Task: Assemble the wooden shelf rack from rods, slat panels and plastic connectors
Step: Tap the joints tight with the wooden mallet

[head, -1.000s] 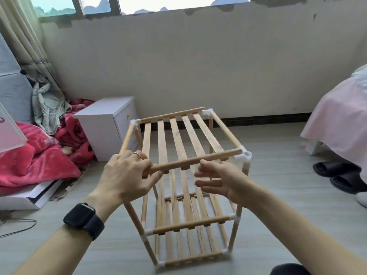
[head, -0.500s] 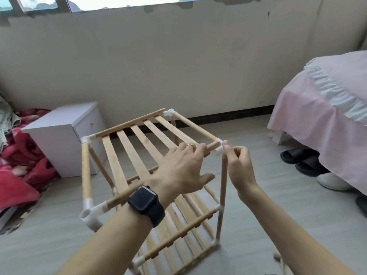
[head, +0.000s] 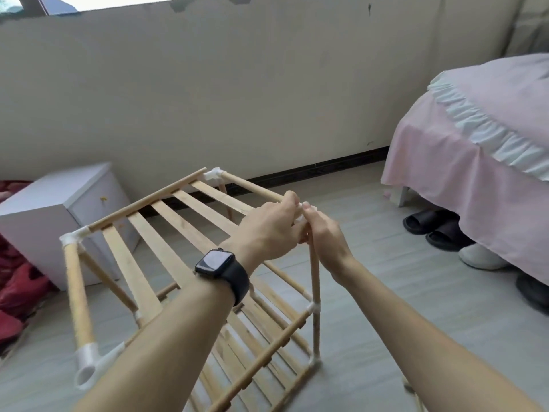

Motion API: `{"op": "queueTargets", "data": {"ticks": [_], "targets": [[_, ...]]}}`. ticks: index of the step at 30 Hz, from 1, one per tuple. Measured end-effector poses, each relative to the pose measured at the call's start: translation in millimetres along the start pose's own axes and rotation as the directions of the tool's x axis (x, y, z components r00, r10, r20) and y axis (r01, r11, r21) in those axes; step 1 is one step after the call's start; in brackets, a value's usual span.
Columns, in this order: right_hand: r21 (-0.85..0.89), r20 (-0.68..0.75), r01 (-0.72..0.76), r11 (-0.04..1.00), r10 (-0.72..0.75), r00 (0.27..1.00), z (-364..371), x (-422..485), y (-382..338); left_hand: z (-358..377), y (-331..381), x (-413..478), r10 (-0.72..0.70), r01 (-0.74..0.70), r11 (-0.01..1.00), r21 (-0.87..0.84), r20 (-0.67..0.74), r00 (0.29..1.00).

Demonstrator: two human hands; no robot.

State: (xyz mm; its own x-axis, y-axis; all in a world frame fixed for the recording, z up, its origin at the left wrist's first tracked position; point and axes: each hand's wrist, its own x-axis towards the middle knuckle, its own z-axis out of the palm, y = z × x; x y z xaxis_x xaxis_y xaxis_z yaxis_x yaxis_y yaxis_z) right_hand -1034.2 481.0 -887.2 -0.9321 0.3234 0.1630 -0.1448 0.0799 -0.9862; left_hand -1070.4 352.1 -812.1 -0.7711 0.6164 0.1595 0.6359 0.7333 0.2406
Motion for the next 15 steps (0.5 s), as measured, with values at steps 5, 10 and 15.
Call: {"op": "queueTargets", "data": {"ticks": [5, 10, 15], "targets": [[0.127, -0.122, 0.015, 0.992, 0.0, 0.993, 5.5, 3.5, 6.3, 7.8, -10.3, -14.1, 0.114, -0.084, 0.977, 0.198, -0.148, 0.982], [0.128, -0.112, 0.009, 0.992, 0.005, 0.994, 4.2, 1.8, 11.0, 9.3, -6.2, -14.1, 0.158, -0.126, 0.966, 0.224, -0.132, 0.978], [0.097, -0.032, 0.0, 0.995, 0.003, 0.999, -0.4, -1.6, 8.1, 11.4, -4.4, -21.2, 0.204, -0.155, 0.952, 0.263, -0.169, 0.964]]}}
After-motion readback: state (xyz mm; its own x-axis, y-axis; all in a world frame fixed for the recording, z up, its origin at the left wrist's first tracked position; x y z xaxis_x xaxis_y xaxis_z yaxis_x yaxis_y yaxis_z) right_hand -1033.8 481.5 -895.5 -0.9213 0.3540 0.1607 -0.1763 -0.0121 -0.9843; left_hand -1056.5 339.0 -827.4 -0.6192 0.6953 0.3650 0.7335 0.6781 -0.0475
